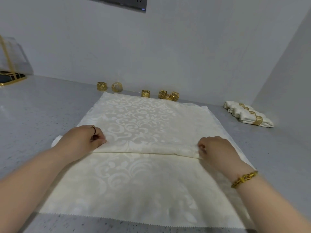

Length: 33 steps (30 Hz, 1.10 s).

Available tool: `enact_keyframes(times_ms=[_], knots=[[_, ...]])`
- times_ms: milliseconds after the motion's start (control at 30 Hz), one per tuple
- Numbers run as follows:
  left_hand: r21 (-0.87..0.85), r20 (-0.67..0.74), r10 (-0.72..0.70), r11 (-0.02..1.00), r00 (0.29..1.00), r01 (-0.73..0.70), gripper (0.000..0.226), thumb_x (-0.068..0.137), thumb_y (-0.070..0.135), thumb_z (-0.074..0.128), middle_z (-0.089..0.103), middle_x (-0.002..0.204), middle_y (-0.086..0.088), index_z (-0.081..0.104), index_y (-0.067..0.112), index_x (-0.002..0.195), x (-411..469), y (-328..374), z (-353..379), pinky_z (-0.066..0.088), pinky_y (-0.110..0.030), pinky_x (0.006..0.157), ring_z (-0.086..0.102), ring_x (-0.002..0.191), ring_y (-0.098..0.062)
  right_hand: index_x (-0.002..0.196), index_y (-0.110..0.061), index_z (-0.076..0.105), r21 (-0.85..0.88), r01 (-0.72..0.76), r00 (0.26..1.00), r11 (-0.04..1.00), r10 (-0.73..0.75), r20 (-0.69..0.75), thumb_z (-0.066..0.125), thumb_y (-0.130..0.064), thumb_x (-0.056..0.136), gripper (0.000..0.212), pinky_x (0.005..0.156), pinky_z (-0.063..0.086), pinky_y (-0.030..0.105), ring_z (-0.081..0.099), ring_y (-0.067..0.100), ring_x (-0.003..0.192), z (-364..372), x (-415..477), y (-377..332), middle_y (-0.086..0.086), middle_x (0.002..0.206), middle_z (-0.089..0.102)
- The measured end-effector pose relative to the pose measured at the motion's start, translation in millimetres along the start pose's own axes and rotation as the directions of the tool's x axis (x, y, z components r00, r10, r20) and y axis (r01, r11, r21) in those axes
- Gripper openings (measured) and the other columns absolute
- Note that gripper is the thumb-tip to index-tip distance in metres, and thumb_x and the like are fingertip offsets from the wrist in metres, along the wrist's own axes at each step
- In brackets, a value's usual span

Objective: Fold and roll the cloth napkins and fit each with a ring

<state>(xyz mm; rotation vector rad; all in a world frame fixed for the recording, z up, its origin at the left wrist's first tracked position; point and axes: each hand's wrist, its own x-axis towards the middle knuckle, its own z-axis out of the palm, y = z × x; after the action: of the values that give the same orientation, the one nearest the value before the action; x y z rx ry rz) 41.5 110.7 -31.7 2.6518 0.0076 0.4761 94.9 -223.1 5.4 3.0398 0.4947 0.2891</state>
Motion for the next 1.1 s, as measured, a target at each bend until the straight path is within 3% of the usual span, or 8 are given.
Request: enact_keyframes(times_ms=[133, 200, 333, 667, 767, 900, 967, 1100], knots=[[-0.001, 0.007, 0.007, 1.0, 1.0, -0.007, 0.029, 0.086, 0.022, 0.059, 0.063, 0.088, 0.0, 0.045, 0.036, 0.064, -1.1, -0.4, 0.0, 0.037, -0.018, 0.07, 0.056, 0.085, -0.017, 0.088, -0.007, 0.069, 0.107, 0.382, 0.9, 0.918, -0.344, -0.267, 0.057, 0.001, 0.066, 0.026, 0.072, 0.053, 0.031, 0.066, 0.031, 0.083, -1.3, 7.3, -71.2, 0.014, 0.088, 0.07], [0.005, 0.006, 0.013, 1.0, 1.0, -0.013, 0.028, 0.086, 0.023, 0.058, 0.061, 0.086, 0.003, 0.046, 0.036, 0.065, -1.4, -0.8, -0.1, 0.033, -0.009, 0.066, 0.054, 0.083, -0.015, 0.096, -0.004, 0.07, 0.217, 0.586, 0.804, 0.781, -0.525, -0.281, 0.057, 0.002, 0.069, 0.03, 0.079, 0.052, 0.028, 0.066, 0.029, 0.094, 1.0, 8.1, -111.2, 0.018, 0.104, 0.068], [0.028, 0.004, 0.035, 0.999, 0.999, -0.036, 0.011, 0.087, 0.023, 0.057, 0.059, 0.086, 0.004, 0.052, 0.03, 0.079, 0.5, -2.1, -0.4, 0.03, -0.005, 0.063, 0.051, 0.08, -0.012, 0.139, -0.013, 0.035, 0.398, 0.569, 0.8, 0.719, -0.595, -0.068, 0.035, -0.01, 0.096, 0.043, 0.111, 0.007, 0.022, 0.022, 0.018, 0.139, 14.9, 11.5, -153.4, 0.002, 0.151, 0.026], [0.355, 0.327, -0.198, 0.932, 0.924, 0.074, 0.039, 0.081, 0.057, 0.052, 0.047, 0.063, 0.01, 0.042, 0.025, 0.061, 10.9, 8.9, -27.1, 0.027, -0.015, 0.055, 0.041, 0.06, -0.002, 0.139, -0.016, 0.034, 0.443, 0.516, 0.821, 0.733, -0.572, -0.011, 0.033, -0.013, 0.097, 0.042, 0.112, 0.004, 0.023, 0.018, 0.016, 0.14, 28.9, 17.2, -157.1, -0.001, 0.151, 0.026], [0.174, 0.502, -0.288, 0.957, 0.816, 0.231, 0.037, 0.062, 0.051, 0.075, 0.055, 0.066, 0.008, 0.056, 0.019, 0.064, 14.4, 0.8, -59.2, 0.036, -0.018, 0.058, 0.05, 0.064, -0.006, 0.139, -0.016, 0.035, 0.459, 0.518, 0.817, 0.722, -0.576, -0.016, 0.033, -0.013, 0.097, 0.042, 0.112, 0.003, 0.021, 0.018, 0.015, 0.14, 29.0, 16.7, -157.0, -0.002, 0.151, 0.026], [-0.231, 0.54, -0.281, 0.857, 0.794, 0.46, 0.083, -0.005, 0.059, 0.081, 0.066, 0.057, -0.003, 0.066, 0.012, 0.062, 1.5, -9.4, -88.2, 0.045, -0.02, 0.046, 0.06, 0.05, -0.013, 0.135, -0.013, 0.04, 0.513, 0.469, 0.846, 0.719, -0.533, -0.024, 0.037, -0.013, 0.096, 0.04, 0.112, 0.006, 0.022, 0.023, 0.015, 0.138, 31.6, 16.0, -156.9, 0.001, 0.147, 0.035], [-0.501, 0.487, -0.321, 0.659, 0.812, 0.561, 0.083, 0.006, 0.045, 0.09, 0.069, 0.063, -0.011, 0.065, 0.005, 0.075, -8.0, -9.6, -81.4, 0.048, -0.021, 0.039, 0.063, 0.047, -0.014, 0.132, -0.012, 0.043, 0.537, 0.448, 0.856, 0.715, -0.516, -0.028, 0.039, -0.012, 0.094, 0.037, 0.112, 0.012, 0.026, 0.031, 0.02, 0.133, 32.1, 15.9, -157.3, 0.007, 0.137, 0.045], [-0.726, 0.323, -0.452, 0.446, 0.832, 0.524, 0.007, 0.081, 0.007, 0.063, 0.064, 0.085, -0.014, 0.061, 0.005, 0.086, -29.8, 16.7, -44.3, 0.053, -0.018, 0.046, 0.06, 0.069, -0.019, 0.13, -0.009, 0.044, 0.518, 0.459, 0.854, 0.722, -0.52, -0.032, 0.039, -0.011, 0.094, 0.036, 0.105, 0.011, 0.018, 0.035, 0.023, 0.128, 27.9, 13.3, -157.5, 0.01, 0.135, 0.047]])
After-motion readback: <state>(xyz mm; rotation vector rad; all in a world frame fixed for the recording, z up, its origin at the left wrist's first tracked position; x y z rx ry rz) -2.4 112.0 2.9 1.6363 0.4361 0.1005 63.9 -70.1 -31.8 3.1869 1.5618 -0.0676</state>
